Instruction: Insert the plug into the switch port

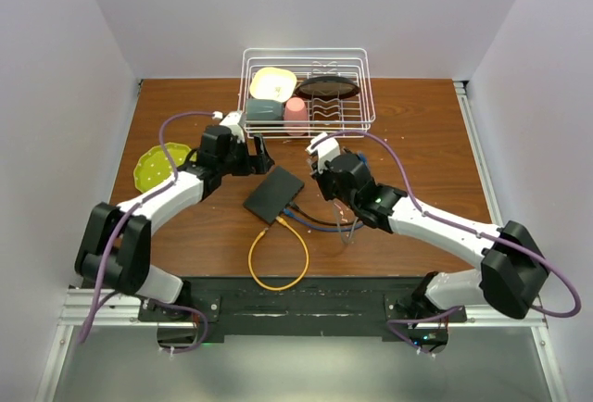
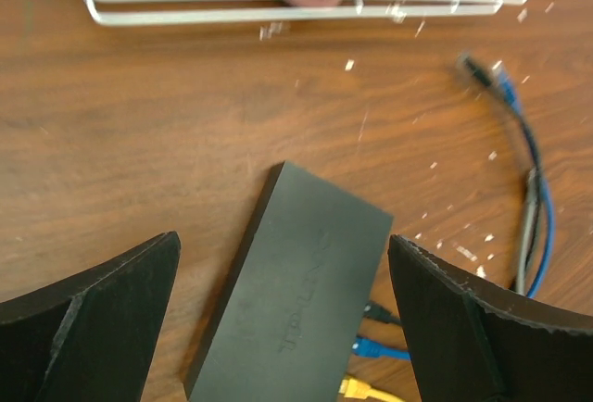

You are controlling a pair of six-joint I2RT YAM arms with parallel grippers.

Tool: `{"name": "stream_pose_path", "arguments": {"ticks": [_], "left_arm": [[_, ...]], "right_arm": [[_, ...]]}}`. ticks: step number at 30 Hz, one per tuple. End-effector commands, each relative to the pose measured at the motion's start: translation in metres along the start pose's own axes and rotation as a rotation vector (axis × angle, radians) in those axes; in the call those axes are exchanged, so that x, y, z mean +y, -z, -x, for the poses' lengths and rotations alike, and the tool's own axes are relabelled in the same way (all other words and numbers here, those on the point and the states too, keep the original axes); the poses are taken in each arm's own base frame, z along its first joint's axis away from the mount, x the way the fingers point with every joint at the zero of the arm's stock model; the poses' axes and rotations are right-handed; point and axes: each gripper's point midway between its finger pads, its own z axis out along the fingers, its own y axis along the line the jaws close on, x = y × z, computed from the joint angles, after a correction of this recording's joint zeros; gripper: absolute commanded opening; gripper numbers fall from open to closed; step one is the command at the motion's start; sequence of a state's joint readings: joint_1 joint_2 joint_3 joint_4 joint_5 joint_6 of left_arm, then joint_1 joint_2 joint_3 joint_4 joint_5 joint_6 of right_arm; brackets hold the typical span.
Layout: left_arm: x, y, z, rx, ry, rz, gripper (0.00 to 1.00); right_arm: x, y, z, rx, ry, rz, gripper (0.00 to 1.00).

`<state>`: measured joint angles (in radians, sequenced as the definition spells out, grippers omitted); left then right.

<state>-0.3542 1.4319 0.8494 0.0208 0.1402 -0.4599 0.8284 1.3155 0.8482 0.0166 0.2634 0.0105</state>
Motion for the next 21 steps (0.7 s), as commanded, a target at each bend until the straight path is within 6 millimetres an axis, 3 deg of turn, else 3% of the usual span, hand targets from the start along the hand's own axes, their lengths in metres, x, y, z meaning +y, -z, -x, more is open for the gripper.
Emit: {"name": "stream_pose_path", "arguments": {"ticks": [1,9,14,21], "left_arm": [[-0.009,-0.02,0.001,0.022,-0.008,-0.08,1.0],[-0.01,-0.051,-0.038,0.133,0.044,-0.155,0.97],[-0.018,-0.06,-0.046,0.156,0.057,-0.215,0.99],[-0.032,-0.062,-0.05,0.172,0.042,-0.28,0.99]], "right_arm": [[0.01,-0.003,-0.033,0.127,0.019,0.058,0.0],[0.03,-0.008,-0.069,0.281,-0.07,0.115,0.0],[0.036,-0.005,-0.099,0.365,-0.124,0.124,0.0],[0.031,-0.003,-0.109,0.378,-0.156,0.081,0.0]]}}
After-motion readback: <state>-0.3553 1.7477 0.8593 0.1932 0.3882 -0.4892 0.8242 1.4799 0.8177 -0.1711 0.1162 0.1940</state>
